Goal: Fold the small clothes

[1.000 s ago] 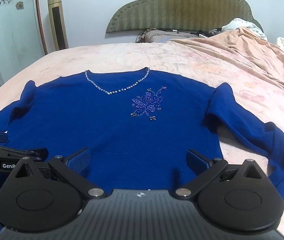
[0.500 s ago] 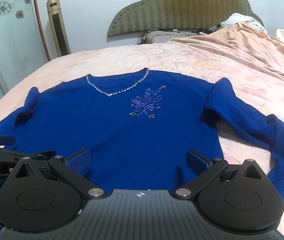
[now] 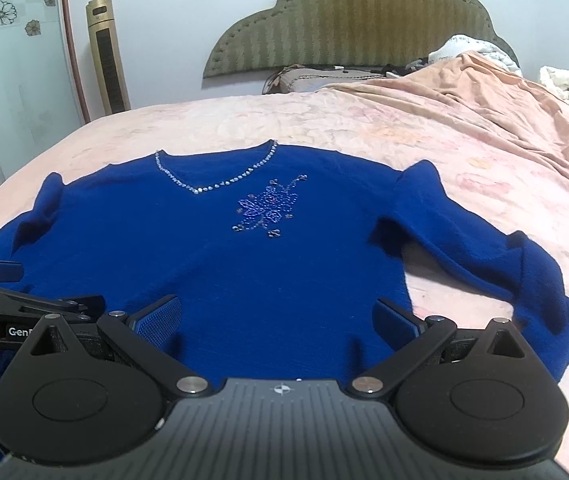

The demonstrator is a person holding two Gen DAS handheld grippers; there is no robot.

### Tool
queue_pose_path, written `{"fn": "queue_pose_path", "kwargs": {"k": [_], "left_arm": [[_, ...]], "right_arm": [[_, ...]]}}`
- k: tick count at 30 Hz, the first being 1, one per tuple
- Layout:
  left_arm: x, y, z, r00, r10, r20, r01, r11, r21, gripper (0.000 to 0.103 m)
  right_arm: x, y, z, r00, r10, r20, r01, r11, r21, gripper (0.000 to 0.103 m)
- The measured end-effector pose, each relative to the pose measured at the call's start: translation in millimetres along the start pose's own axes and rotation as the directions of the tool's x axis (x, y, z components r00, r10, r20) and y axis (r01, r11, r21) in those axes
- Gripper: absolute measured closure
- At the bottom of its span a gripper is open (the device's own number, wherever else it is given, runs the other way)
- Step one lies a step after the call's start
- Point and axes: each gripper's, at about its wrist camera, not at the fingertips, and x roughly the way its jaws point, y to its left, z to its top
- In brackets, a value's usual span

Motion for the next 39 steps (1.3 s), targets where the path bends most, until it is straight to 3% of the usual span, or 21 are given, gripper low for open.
{"fn": "queue_pose_path", "kwargs": {"k": [11, 18, 21, 27, 32, 35, 37, 38, 39], "left_arm": [[1.4, -4.7, -0.8, 1.0, 0.022, -0.011, -0.022, 1.0, 0.013, 0.0], [-1.1, -9.5, 0.5, 1.0, 0.011, 0.005, -0.011, 1.0, 0.026, 0.0], [-0.4, -12.0, 0.7, 1.0, -0.003, 0.004, 0.003, 0.999, 0.034, 0.0], [1.8, -17.8, 1.8, 1.0, -0.023, -0.006, 0.023, 0.999, 0.047, 0.0], [1.5, -23.2, 0.9, 1.0, -0.023, -0.009, 0.024, 0.998, 0.058, 0.0], [1.2, -24.9, 0.0, 1.0, -0.017, -0.008, 0.018, 0.998, 0.067, 0.0], [1.0, -24.9, 0.0, 1.0, -0.016, -0.008, 0.016, 0.998, 0.067, 0.0], [1.6, -24.9, 0.5, 1.0, -0.016, -0.009, 0.017, 0.998, 0.067, 0.0], [1.7, -25.2, 0.7, 1.0, -0.016, -0.011, 0.017, 0.998, 0.067, 0.0]], "right_arm": [[-7.1, -2.1, -2.7, 1.0, 0.014, 0.012, -0.014, 1.0, -0.009, 0.0], [-24.6, 0.4, -11.8, 0.998, 0.002, 0.065, 0.005, 0.995, -0.102, 0.0], [-37.7, -4.8, -21.7, 0.995, -0.036, 0.095, 0.052, 0.985, -0.164, 0.001], [-54.8, -32.6, -41.6, 0.969, -0.221, 0.108, 0.241, 0.943, -0.228, 0.003], [-44.9, -57.6, -56.2, 0.938, -0.344, 0.038, 0.343, 0.912, -0.226, 0.018], [-35.5, -63.5, -62.3, 0.929, -0.371, 0.003, 0.361, 0.904, -0.229, 0.036], [-36.4, -67.2, -62.7, 0.941, -0.339, -0.006, 0.331, 0.923, -0.196, 0.057], [-41.0, -68.0, -62.7, 0.945, -0.326, -0.005, 0.32, 0.932, -0.172, 0.063], [-44.9, -71.8, -60.9, 0.95, -0.311, -0.001, 0.308, 0.941, -0.141, 0.079]]}}
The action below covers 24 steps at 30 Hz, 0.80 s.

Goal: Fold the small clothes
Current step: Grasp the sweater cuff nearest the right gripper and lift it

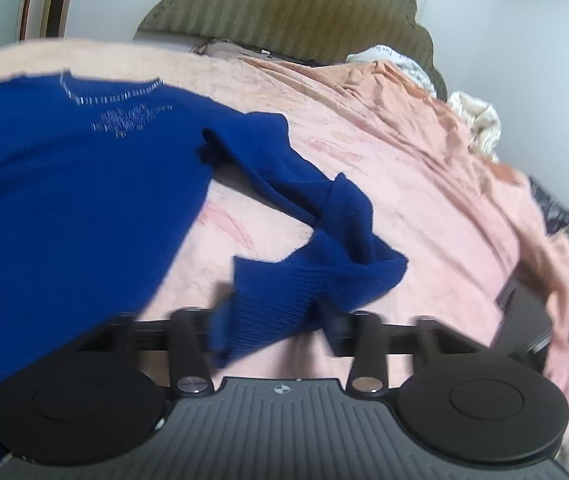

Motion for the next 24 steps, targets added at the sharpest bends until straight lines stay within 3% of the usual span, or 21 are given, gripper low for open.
{"fn": "queue_pose_path", "kwargs": {"k": [2, 4, 7, 12, 17, 18, 19, 21, 22, 24], "left_arm": [[0.7, -0.4, 0.3, 1.0, 0.002, -0.003, -0.002, 1.0, 0.002, 0.0], [0.4, -1.4, 0.2, 1.0, 0.005, -0.002, -0.005, 1.0, 0.006, 0.0], [-0.2, -1.4, -0.4, 1.0, 0.006, -0.002, -0.006, 1.0, 0.008, 0.0], [-0.3, 1.2, 0.2, 1.0, 0.006, -0.006, -0.006, 1.0, 0.003, 0.0], [-0.2, 5.2, 0.2, 1.0, 0.011, -0.01, -0.011, 1.0, -0.013, 0.0], [0.2, 6.2, 0.3, 1.0, 0.009, -0.012, -0.01, 1.0, -0.015, 0.0], [0.4, 6.6, 0.3, 1.0, 0.008, -0.012, -0.009, 1.0, -0.015, 0.0], [0.2, 7.4, -0.5, 1.0, 0.009, -0.01, -0.009, 1.0, -0.012, 0.0], [0.3, 7.8, -0.9, 1.0, 0.009, -0.008, -0.009, 1.0, -0.009, 0.0], [1.2, 8.4, -1.4, 1.0, 0.016, -0.008, -0.016, 1.0, -0.007, 0.0]], "right_arm": [[-3.2, -18.1, 7.4, 0.998, 0.055, 0.015, -0.056, 0.993, 0.103, 0.086], [-2.0, -47.9, 19.0, 0.992, 0.122, 0.045, -0.129, 0.962, 0.243, 0.099], [3.0, -99.8, 37.4, 0.979, 0.156, 0.129, -0.197, 0.885, 0.422, 0.099], [31.8, -182.0, 65.0, 0.98, 0.029, 0.199, -0.139, 0.812, 0.567, 0.099], [79.6, -261.4, 69.6, 0.981, -0.106, 0.163, -0.046, 0.69, 0.722, 0.099], [93.3, -278.2, 67.6, 0.984, -0.132, 0.121, -0.007, 0.646, 0.763, 0.092], [104.6, -288.0, 63.4, 0.987, -0.141, 0.078, 0.025, 0.613, 0.79, 0.075], [117.6, -303.3, 51.3, 0.985, -0.175, 0.003, 0.095, 0.549, 0.83, 0.056], [113.3, -304.2, 44.6, 0.979, -0.204, 0.0, 0.111, 0.535, 0.838, 0.056], [105.0, -300.3, 36.1, 0.976, -0.21, 0.051, 0.076, 0.554, 0.829, 0.056]]}}
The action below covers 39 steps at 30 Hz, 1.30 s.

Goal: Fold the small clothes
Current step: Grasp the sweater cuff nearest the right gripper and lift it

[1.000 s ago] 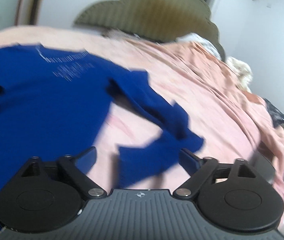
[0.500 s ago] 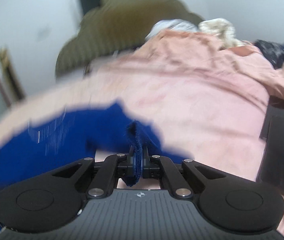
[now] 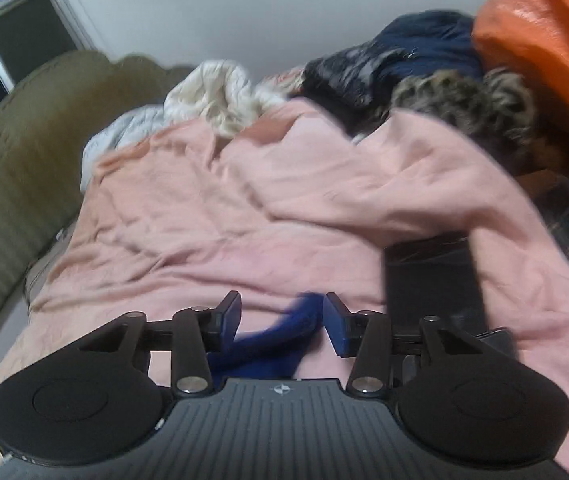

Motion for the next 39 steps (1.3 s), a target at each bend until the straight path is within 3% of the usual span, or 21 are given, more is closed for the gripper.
{"fn": "queue_pose_path", "kwargs": {"k": [3, 5, 6, 9, 12, 13, 16, 18, 19, 21, 24, 27, 32, 36, 38, 39], "left_arm": [[1.3, -0.1, 1.5, 1.0, -0.006, -0.006, 0.006, 1.0, -0.005, 0.0], [0.3, -1.5, 1.3, 1.0, -0.012, -0.002, 0.012, 1.0, 0.002, 0.0], [-0.1, -2.8, 1.0, 1.0, -0.012, -0.001, 0.012, 1.0, 0.009, 0.0], [-0.2, -5.9, 0.3, 1.0, -0.005, -0.002, 0.005, 1.0, 0.024, 0.0], [-2.3, -6.2, -0.3, 1.0, 0.001, 0.001, -0.001, 1.0, 0.03, 0.0], [-3.7, -5.8, -0.5, 1.0, 0.003, 0.003, -0.003, 1.0, 0.029, 0.0], [-7.3, -3.8, 0.1, 1.0, 0.013, 0.007, -0.014, 0.999, 0.034, 0.0], [-8.7, -2.6, 1.3, 1.0, 0.022, 0.012, -0.022, 0.999, 0.038, 0.0], [-8.9, -2.4, 1.8, 1.0, 0.025, 0.013, -0.025, 0.999, 0.041, 0.0], [-8.8, -2.2, 2.2, 1.0, 0.026, 0.015, -0.027, 0.999, 0.043, 0.0], [-5.8, -2.3, 1.3, 1.0, 0.016, 0.007, -0.016, 0.999, 0.039, 0.0], [-2.3, -3.3, 0.6, 1.0, 0.002, 0.0, -0.002, 0.999, 0.034, 0.0], [-2.8, -6.5, 0.3, 1.0, 0.001, 0.007, -0.001, 0.999, 0.052, 0.0], [-2.5, -6.3, 0.8, 1.0, 0.003, 0.004, -0.004, 0.999, 0.05, 0.0], [-3.5, -5.6, 0.9, 1.0, 0.008, 0.006, -0.008, 0.999, 0.045, 0.0], [-4.1, -5.0, 0.9, 1.0, 0.009, 0.007, -0.009, 0.999, 0.044, 0.0]], "right_arm": [[-5.8, -11.9, -5.3, 0.999, 0.039, 0.003, -0.039, 0.997, 0.068, 0.044], [-3.0, -24.3, -11.0, 0.994, 0.092, -0.059, -0.081, 0.982, 0.168, 0.044], [-0.3, -29.6, -14.9, 0.987, 0.124, -0.105, -0.098, 0.969, 0.225, 0.044], [24.5, -33.3, -23.7, 0.936, 0.262, -0.236, -0.169, 0.921, 0.351, 0.045], [42.0, -16.0, -21.7, 0.937, 0.259, -0.235, -0.175, 0.929, 0.326, 0.044], [50.6, -9.6, -20.3, 0.936, 0.252, -0.246, -0.171, 0.936, 0.309, 0.037], [81.2, 0.8, -16.9, 0.921, 0.21, -0.327, -0.103, 0.943, 0.317, 0.035], [91.4, 11.4, -4.1, 0.938, 0.198, -0.286, -0.121, 0.957, 0.265, 0.035], [87.3, 16.4, 5.4, 0.959, 0.184, -0.217, -0.133, 0.964, 0.23, 0.036], [71.6, 25.0, 25.2, 0.981, 0.19, -0.044, -0.181, 0.972, 0.151, 0.037], [53.2, 25.9, 40.2, 0.993, 0.108, 0.045, -0.113, 0.986, 0.123, 0.022], [49.1, 12.0, 33.4, 0.999, 0.037, -0.014, -0.035, 0.989, 0.147, 0.023], [63.4, -24.3, 0.8, 0.982, 0.092, -0.167, -0.039, 0.955, 0.293, 0.024], [68.1, -11.5, -8.6, 0.988, 0.08, -0.132, -0.05, 0.975, 0.216, 0.031], [81.4, -9.1, -6.5, 0.984, 0.109, -0.141, -0.073, 0.968, 0.238, 0.038], [86.6, -9.2, -6.1, 0.984, 0.098, -0.151, -0.06, 0.969, 0.238, 0.054]]}}
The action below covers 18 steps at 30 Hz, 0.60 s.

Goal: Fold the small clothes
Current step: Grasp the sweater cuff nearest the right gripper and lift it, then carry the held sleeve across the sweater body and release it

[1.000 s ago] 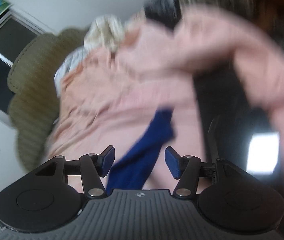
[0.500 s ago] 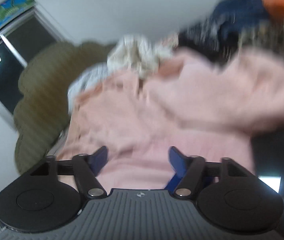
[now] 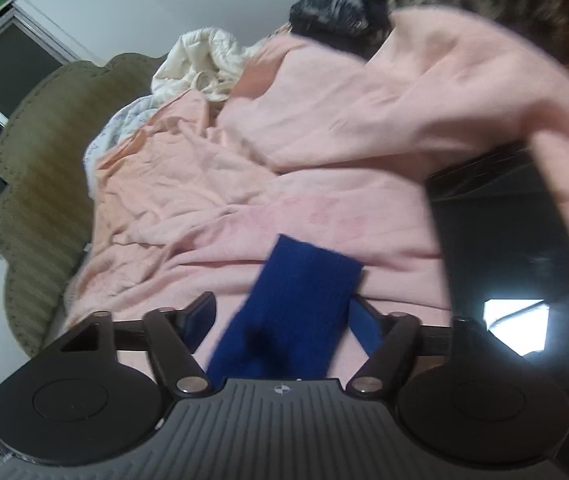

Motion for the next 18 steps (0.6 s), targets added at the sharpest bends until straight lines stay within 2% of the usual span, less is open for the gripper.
{"fn": "queue_pose_path", "kwargs": {"k": [1, 3, 6, 9, 11, 14, 16, 18], "left_arm": [[-0.6, 0.9, -0.1, 1.0, 0.002, 0.001, -0.002, 1.0, 0.0, 0.0], [-1.0, 4.0, -0.3, 1.0, 0.009, 0.003, -0.009, 1.0, -0.001, 0.0], [1.0, 11.5, 0.9, 1.0, 0.02, 0.001, -0.02, 1.0, -0.011, 0.0], [3.8, 21.7, 3.3, 1.0, 0.027, 0.004, -0.027, 0.999, -0.037, 0.0], [6.3, 28.7, 4.6, 1.0, 0.029, 0.006, -0.028, 0.998, -0.058, 0.0], [10.2, 36.7, 6.2, 1.0, 0.031, 0.003, -0.031, 0.996, -0.081, 0.0], [10.8, 41.0, 7.3, 0.999, 0.037, 0.009, -0.036, 0.996, -0.084, 0.0], [9.7, 45.2, 7.6, 0.999, 0.049, 0.016, -0.047, 0.995, -0.084, 0.0]], "right_arm": [[4.6, 1.3, 0.4, 1.0, -0.022, -0.004, 0.022, 1.0, -0.006, 0.072], [1.3, 2.4, -0.1, 0.999, -0.043, 0.022, 0.043, 0.999, -0.018, 0.089], [-21.2, 13.9, 4.4, 0.989, -0.061, 0.134, 0.074, 0.992, -0.097, 0.091], [-56.5, 29.0, 18.7, 0.947, -0.104, 0.303, 0.163, 0.97, -0.178, 0.091], [-77.1, 40.3, 25.1, 0.923, -0.111, 0.368, 0.202, 0.954, -0.221, 0.091], [-92.9, 68.3, 16.2, 0.918, -0.09, 0.385, 0.228, 0.916, -0.33, 0.091], [-100.1, 92.6, -2.5, 0.933, -0.023, 0.36, 0.18, 0.895, -0.409, 0.091], [-105.0, 120.6, -30.1, 0.953, 0.06, 0.298, 0.097, 0.869, -0.485, 0.091]]}}
